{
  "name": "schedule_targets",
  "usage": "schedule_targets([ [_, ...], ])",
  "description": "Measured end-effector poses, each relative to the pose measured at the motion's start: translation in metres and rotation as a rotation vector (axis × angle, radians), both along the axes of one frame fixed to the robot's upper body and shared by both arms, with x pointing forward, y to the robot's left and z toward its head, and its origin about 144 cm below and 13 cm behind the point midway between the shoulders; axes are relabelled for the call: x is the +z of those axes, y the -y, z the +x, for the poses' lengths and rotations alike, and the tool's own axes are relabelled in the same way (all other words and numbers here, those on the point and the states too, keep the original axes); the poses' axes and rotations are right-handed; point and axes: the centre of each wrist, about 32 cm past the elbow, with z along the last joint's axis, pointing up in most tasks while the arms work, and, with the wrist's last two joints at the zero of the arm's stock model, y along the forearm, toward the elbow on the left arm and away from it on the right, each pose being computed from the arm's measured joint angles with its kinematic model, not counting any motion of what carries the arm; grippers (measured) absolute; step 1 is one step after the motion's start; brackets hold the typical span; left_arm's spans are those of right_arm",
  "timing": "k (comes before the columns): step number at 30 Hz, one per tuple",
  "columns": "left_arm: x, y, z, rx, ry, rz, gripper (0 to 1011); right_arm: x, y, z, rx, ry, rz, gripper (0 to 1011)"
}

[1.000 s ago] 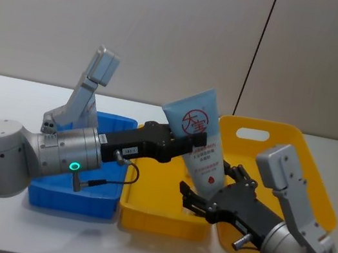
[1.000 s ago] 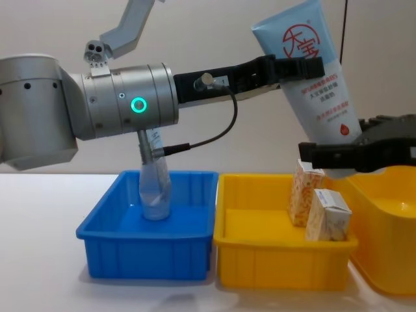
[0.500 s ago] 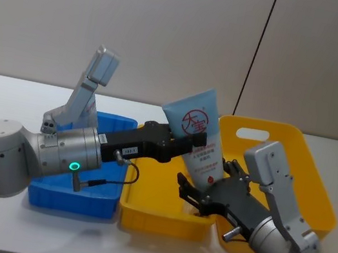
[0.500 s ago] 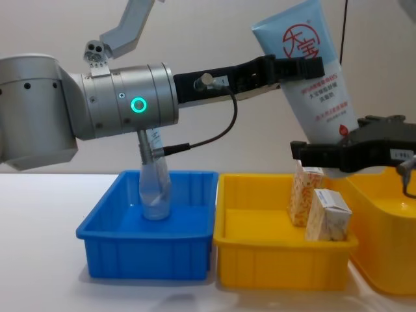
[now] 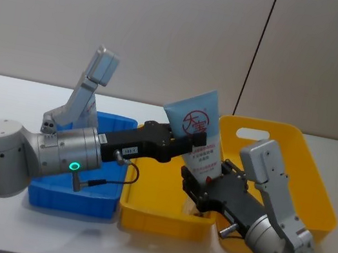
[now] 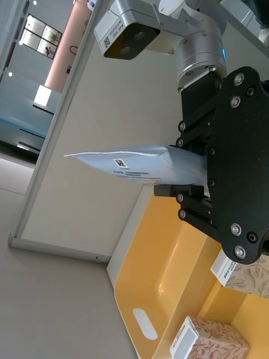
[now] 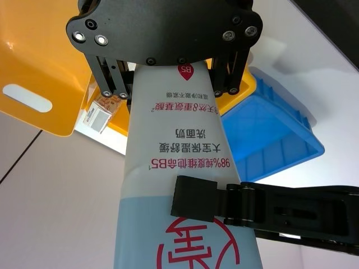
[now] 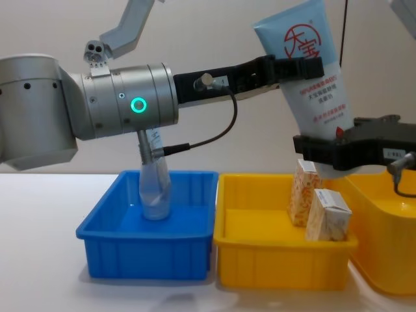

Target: Bimanual collaborative sorting of washing and personal care products

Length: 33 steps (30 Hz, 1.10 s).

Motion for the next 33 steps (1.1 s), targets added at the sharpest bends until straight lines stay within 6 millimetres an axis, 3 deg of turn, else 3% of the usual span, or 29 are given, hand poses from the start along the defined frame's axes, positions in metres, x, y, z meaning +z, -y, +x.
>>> schedule_targets([
  [9, 0.0000, 0.0001, 0.0000, 0.000, 0.000, 0.000, 245, -0.0006, -0.0014, 0.0007, -0.004, 0.003, 0.000, 541],
  [33, 0.0000, 0.0000, 0.0000, -0.001, 0.000, 0.000, 967, -0.0007, 0.0037, 0.0009, -0.099, 0.009, 0.037, 459],
])
